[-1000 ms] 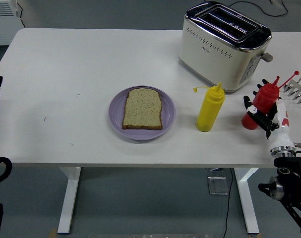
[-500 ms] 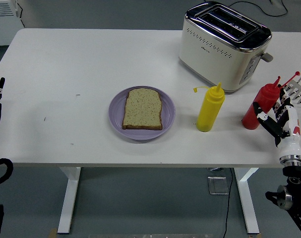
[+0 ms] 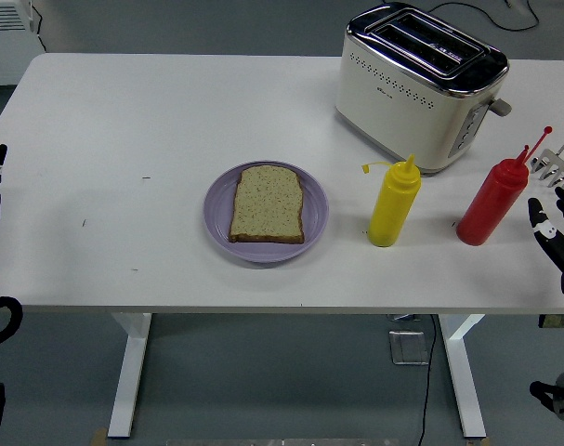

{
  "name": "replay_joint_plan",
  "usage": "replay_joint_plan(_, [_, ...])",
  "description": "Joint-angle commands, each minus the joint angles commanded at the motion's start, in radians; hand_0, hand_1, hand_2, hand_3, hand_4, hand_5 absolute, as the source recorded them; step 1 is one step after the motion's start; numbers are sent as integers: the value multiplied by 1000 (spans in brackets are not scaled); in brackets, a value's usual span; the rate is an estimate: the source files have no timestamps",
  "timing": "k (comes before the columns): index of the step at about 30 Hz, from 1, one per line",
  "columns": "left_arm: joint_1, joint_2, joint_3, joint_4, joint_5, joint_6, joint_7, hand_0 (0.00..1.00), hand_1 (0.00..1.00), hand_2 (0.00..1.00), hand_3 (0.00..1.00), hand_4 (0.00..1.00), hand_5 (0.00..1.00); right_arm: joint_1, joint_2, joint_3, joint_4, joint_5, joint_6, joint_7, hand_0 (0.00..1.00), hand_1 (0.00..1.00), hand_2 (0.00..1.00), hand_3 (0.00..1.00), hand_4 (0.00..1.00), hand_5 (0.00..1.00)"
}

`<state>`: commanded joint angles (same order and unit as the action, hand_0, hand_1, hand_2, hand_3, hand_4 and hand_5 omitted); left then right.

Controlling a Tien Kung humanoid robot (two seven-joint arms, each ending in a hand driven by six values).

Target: Pick up the cup,pour liquid into bread,place the cup on the desk

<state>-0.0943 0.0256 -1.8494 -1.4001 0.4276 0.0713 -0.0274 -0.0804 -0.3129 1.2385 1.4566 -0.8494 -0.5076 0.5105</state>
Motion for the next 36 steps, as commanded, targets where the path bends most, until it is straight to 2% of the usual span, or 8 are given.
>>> replay_joint_plan(7, [-7,2,-3,-1,0,0,0,785,736,737,694,512,998,-53,9,80,86,68,-24,57,952,887,994,998,838,261])
replay_joint_plan(8, [-7,2,-4,-1,0,0,0,785,736,737,695,513,998,-60,10,96,102,88,-31,74,870,805,906,919,786,309])
replay_joint_plan(12, [-9,3,-6,-1,0,0,0,785,736,737,695,513,998,-67,12,157,158,207,-31,127,870,805,906,919,786,309])
replay_joint_plan(13, [-9,2,-4,0,0,0,0,785,736,737,695,513,998,-64,14,179,173,241,-14,135,870,805,906,919,786,309])
replay_joint_plan(14, [-10,2,-4,0,0,0,0,785,736,737,695,512,998,-63,14,191,179,281,-5,135,804,754,788,816,637,375])
replay_joint_plan(25, [-10,1,-6,-1,1,-2,1,785,736,737,695,513,998,-29,23,367,163,682,298,16,797,745,760,794,617,405])
replay_joint_plan(30, [-11,1,-4,-1,1,-3,1,785,736,737,695,513,998,6,31,391,138,734,354,-11,791,747,759,794,592,445])
replay_joint_plan(36, [-11,0,-3,-1,2,-4,1,785,736,737,695,515,998,41,45,410,104,755,382,-44,789,746,759,790,584,465])
